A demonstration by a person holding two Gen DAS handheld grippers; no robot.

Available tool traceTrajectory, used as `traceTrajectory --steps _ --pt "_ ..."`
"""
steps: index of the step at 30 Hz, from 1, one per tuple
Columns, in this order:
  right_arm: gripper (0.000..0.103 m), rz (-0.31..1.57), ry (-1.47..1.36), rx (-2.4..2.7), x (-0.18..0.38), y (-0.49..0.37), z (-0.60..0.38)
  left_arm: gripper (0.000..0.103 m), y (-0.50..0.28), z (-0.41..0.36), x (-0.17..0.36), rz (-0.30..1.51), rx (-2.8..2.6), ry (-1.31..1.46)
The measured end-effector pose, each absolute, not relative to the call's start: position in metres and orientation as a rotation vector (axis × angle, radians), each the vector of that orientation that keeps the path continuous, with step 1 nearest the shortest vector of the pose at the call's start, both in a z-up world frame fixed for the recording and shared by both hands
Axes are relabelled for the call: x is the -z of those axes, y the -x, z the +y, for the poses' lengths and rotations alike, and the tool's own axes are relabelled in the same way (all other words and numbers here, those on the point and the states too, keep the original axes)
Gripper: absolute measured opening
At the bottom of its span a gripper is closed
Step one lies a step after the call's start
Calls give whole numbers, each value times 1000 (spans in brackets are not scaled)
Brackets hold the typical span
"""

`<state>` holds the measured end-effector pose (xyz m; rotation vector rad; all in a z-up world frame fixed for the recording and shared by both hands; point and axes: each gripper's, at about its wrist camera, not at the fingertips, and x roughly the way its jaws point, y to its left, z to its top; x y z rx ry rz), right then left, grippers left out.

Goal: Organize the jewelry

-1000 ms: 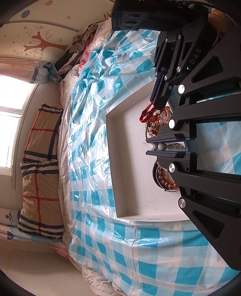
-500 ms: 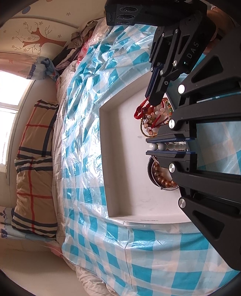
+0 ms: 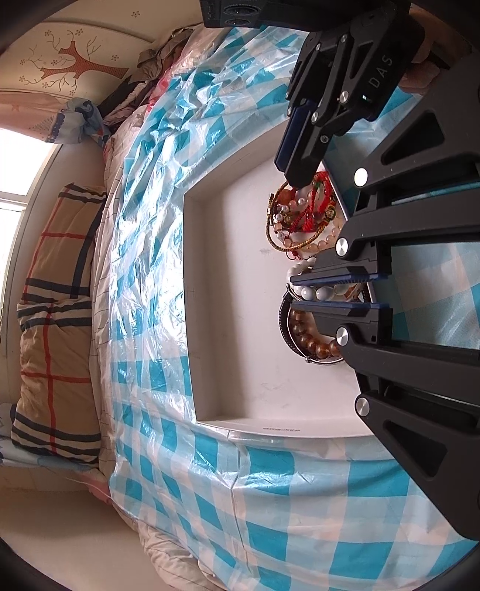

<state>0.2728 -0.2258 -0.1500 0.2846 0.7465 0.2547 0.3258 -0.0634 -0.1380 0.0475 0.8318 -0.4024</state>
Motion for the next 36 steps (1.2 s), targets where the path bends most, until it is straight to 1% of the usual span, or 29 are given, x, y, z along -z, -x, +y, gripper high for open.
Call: traceTrajectory --steps 2,4,5,7,10,11,12,13,16,19,28,33,36 --pt "27 745 -286 -249 149 -272 -228 15 -325 -62 138 835 390 -50" --pt "28 743 -286 -246 146 -269 -229 23 -322 -60 136 831 378 -51" --pt "28 741 -284 -244 144 -267 -229 26 -320 -59 134 829 374 -51" --pt "29 736 -278 -240 139 -262 -230 41 -315 -58 131 825 364 -55" --pt "33 729 -269 -236 129 -253 -230 51 -303 -57 126 819 352 -68" --pt "34 727 -265 -236 125 -249 -230 53 -297 -57 124 820 349 -75" --pt "35 725 -260 -236 121 -244 -230 57 -290 -56 122 817 346 -81" --pt "36 722 -253 -235 117 -238 -230 62 -282 -55 119 813 341 -83" --pt "38 705 -224 -230 104 -217 -229 71 -254 -49 110 806 325 -76" --pt "39 696 -194 -226 94 -194 -230 76 -226 -41 103 797 314 -54" --pt "41 680 -166 -178 71 -135 -235 81 -165 -27 86 798 325 -14" --pt "49 656 -160 -161 59 -105 -228 85 -140 -23 72 780 326 -9" --pt "50 651 -150 -157 54 -91 -225 86 -128 -22 66 772 329 -17"
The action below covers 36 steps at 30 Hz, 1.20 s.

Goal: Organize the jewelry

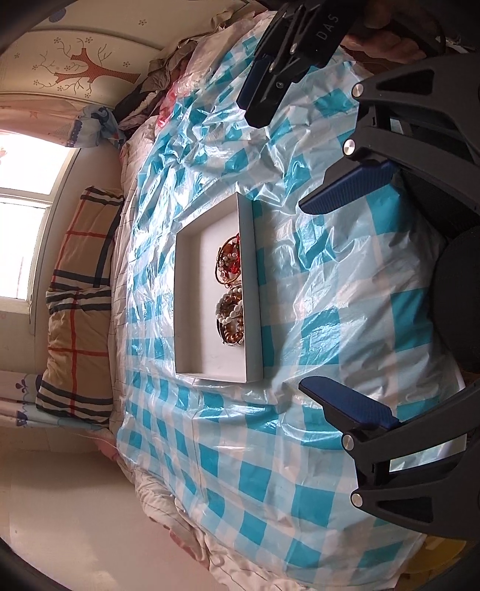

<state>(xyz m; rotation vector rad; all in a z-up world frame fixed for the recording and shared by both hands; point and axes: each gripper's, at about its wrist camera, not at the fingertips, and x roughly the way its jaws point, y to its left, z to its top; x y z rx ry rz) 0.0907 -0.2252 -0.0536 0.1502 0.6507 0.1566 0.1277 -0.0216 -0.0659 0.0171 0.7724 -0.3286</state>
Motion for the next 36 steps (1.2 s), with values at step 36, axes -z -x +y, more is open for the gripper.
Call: traceTrajectory --steps 36 --pt "68 565 -146 -131 13 12 -209 95 -39 -1 16 688 285 -42"
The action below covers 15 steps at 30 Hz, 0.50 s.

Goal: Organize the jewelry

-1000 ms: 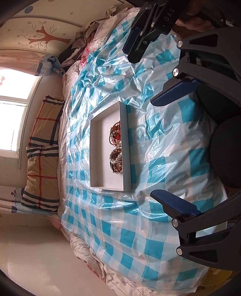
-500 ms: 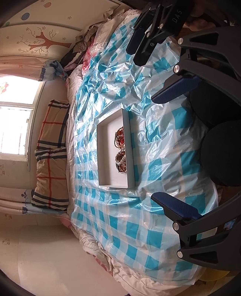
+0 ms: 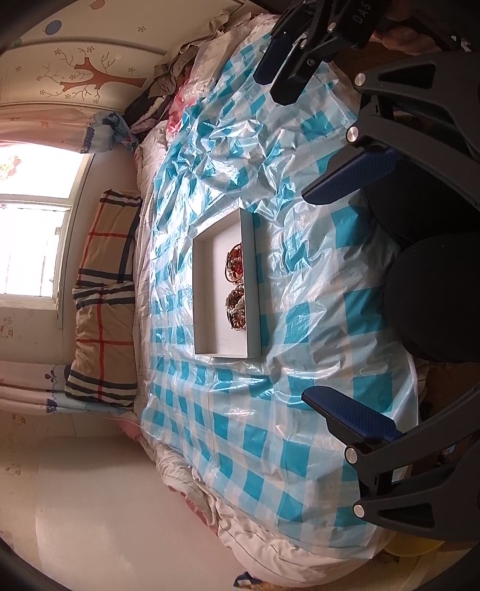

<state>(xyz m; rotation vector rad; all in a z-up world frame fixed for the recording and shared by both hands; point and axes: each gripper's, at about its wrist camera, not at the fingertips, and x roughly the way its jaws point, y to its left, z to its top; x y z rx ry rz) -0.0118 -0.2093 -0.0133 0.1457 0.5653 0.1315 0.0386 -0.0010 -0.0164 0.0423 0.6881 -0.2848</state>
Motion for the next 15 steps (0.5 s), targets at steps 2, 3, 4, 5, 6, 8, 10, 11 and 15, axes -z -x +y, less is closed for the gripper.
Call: traceTrajectory --steps 2,3,4,5,6,8,10,11,15 --pt "68 566 -146 -128 13 15 -209 95 -36 -2 15 685 283 -47" --pt "69 566 -147 -126 13 17 -210 95 -35 -2 15 684 281 -49" --pt "69 565 -148 -124 13 18 -210 95 -35 -2 14 684 281 -49" --pt "70 565 -149 -122 13 20 -210 95 -34 -2 14 685 280 -50" --pt "70 564 -150 -119 13 21 -211 95 -32 -2 13 684 279 -51" --pt "72 563 -151 -116 13 24 -211 95 -30 -1 12 682 275 -52" --pt "73 561 -148 -115 12 26 -211 95 -28 0 11 680 272 -53" --pt "73 561 -146 -115 12 27 -211 95 -27 0 10 681 270 -54" --pt "74 560 -146 -115 12 28 -210 95 -26 0 9 681 266 -55"
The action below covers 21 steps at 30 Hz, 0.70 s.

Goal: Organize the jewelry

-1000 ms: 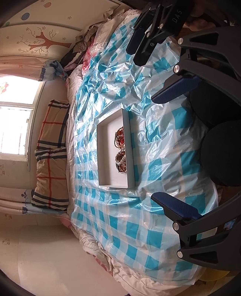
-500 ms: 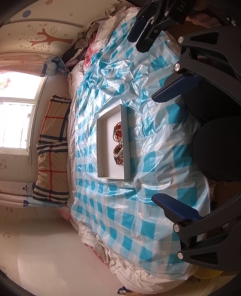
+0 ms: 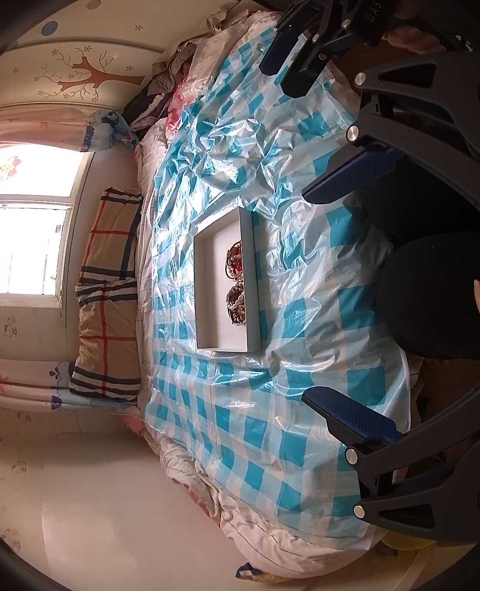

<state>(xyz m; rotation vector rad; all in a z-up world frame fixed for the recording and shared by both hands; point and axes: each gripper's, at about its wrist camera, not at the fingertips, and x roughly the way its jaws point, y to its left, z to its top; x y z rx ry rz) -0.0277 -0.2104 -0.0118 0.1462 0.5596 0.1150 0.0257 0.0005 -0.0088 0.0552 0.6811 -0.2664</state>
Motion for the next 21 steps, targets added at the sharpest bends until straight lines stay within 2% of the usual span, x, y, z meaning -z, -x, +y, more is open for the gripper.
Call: traceTrajectory --steps 21 --pt "81 554 -137 -106 6 52 -210 95 -14 9 2 676 258 -63"
